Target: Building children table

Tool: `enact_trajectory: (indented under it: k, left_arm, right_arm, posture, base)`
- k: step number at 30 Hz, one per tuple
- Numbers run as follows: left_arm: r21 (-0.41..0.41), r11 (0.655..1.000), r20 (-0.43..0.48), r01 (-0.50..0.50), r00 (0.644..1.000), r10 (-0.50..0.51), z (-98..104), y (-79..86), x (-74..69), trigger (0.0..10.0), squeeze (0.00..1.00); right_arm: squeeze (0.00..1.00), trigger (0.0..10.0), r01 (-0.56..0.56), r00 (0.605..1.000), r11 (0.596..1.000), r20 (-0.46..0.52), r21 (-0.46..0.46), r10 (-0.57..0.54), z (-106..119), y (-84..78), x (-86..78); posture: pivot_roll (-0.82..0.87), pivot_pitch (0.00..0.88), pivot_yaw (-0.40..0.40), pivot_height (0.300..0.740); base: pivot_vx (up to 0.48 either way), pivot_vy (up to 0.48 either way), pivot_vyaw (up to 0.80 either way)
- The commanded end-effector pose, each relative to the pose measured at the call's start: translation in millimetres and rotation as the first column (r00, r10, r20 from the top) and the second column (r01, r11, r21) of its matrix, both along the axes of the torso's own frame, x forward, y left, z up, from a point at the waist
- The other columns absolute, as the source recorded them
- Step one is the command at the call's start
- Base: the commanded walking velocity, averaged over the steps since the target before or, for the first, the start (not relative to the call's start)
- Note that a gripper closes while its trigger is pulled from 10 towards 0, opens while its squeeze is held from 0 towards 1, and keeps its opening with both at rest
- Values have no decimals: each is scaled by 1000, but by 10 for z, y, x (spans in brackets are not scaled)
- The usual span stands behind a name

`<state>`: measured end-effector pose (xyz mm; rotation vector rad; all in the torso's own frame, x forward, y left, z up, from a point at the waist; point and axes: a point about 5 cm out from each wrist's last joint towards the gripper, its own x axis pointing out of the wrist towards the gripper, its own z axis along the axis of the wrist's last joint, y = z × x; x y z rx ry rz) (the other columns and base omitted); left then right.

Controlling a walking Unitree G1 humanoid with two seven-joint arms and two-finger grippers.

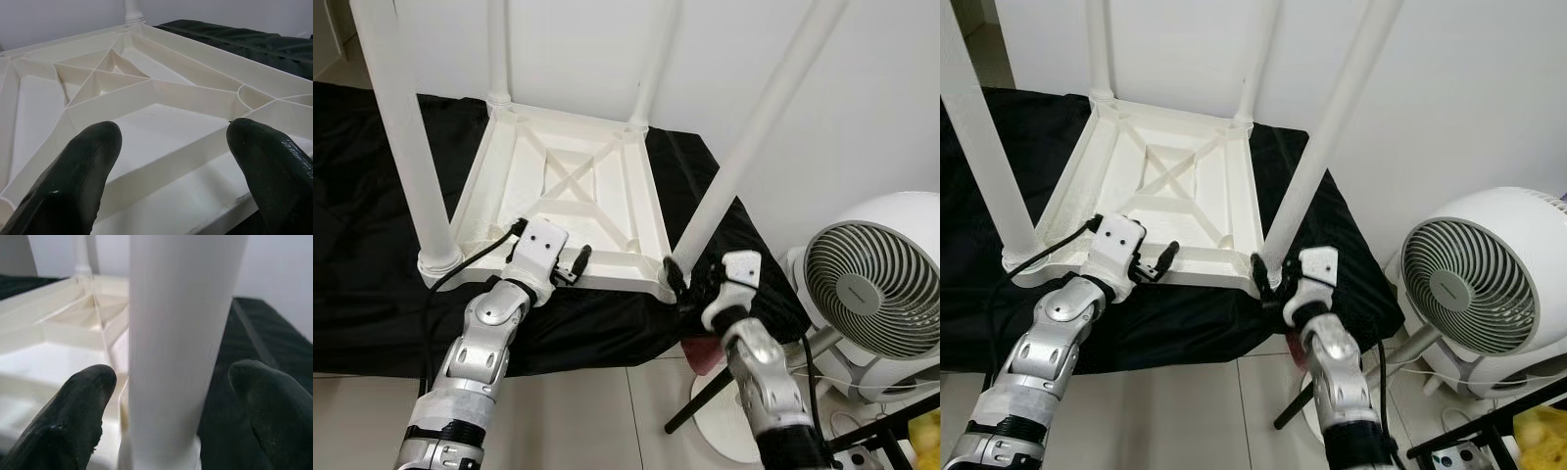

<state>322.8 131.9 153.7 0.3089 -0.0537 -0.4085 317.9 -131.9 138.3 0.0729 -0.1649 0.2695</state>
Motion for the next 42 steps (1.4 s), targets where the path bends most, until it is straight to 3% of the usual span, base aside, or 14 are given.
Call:
enact_trajectory:
  k: [1, 5, 14, 19, 23, 24, 25, 27, 28, 30, 36, 42]
  left_arm:
    - [6, 1000, 22, -4, 1000, 4, 10, -69, 7, 10000, 0]
    - [10, 1000, 28, 7, 1000, -7, 12, -101, 9, 10000, 0]
    - [-3, 1000, 27, 10, 1000, -10, 16, -108, -6, 10000, 0]
    - [8, 996, 28, 88, 996, -88, 16, -150, -58, 10000, 0]
    - [27, 981, 23, 190, 981, -190, 7, -224, -116, 10000, 0]
    - [40, 966, 29, 255, 966, -256, 10, -271, -155, 10000, 0]
    - [120, 918, 31, 379, 922, -385, -16, -355, -227, 10000, 0]
    - [120, 918, 31, 379, 922, -385, -16, -355, -227, 10000, 0]
    - [158, 875, 6, 458, 885, -465, -52, -399, -260, 10000, 0]
    - [159, 858, -14, 488, 870, -492, -59, -414, -246, 10000, 0]
    - [226, 833, -56, 505, 860, -507, -105, -414, -162, 10000, 0]
    - [285, 839, -74, 463, 883, -463, -136, -365, -8, 10000, 0]
  right_arm:
    - [0, 10000, 44, 999, 999, -19, -3, -44, -42, -99, 37]
    - [0, 10000, 70, 997, 997, -14, -11, -70, -2, -146, 136]
    - [0, 10000, 138, 990, 990, -27, -31, -139, -66, -400, 134]
    - [0, 10000, 161, 986, 986, -27, -32, -162, -89, -468, 136]
    - [0, 10000, 115, 993, 993, -7, -19, -115, -61, -375, 129]
    - [0, 10000, 101, 995, 995, 2, -3, -101, -56, -322, 109]
    - [0, 10000, 92, 996, 995, 14, 36, -93, -87, -244, 33]
    - [0, 10000, 92, 996, 995, 14, 36, -93, -87, -244, 33]
    - [0, 10000, 104, 995, 993, 2, 51, -105, -175, -204, -51]
    - [0, 10000, 127, 992, 991, -17, 38, -127, -272, -193, -123]
    - [0, 10000, 143, 989, 989, -46, 45, -141, -375, -185, -248]
    - [0, 10000, 181, 983, 983, -51, 40, -179, -402, -254, -323]
  posture:
    - [2, 0, -185, 740]
    - [9, 0, -192, 740]
    - [12, 0, -197, 740]
    - [14, 0, -193, 740]
    - [14, 0, -190, 740]
    - [17, 0, -191, 740]
    - [26, 0, -195, 740]
    - [26, 0, -195, 740]
    - [24, 0, -194, 740]
    - [21, 0, -193, 740]
    - [2, 0, -178, 740]
    - [-21, 0, -155, 740]
  base:
    - [0, 0, 0]
    - [0, 0, 0]
    - [0, 0, 0]
    - [0, 0, 0]
    - [0, 0, 0]
    - [0, 0, 0]
    - [0, 0, 0]
    - [0, 0, 0]
    - [0, 0, 0]
    - [0, 0, 0]
    - [0, 0, 0]
    - [0, 0, 0]
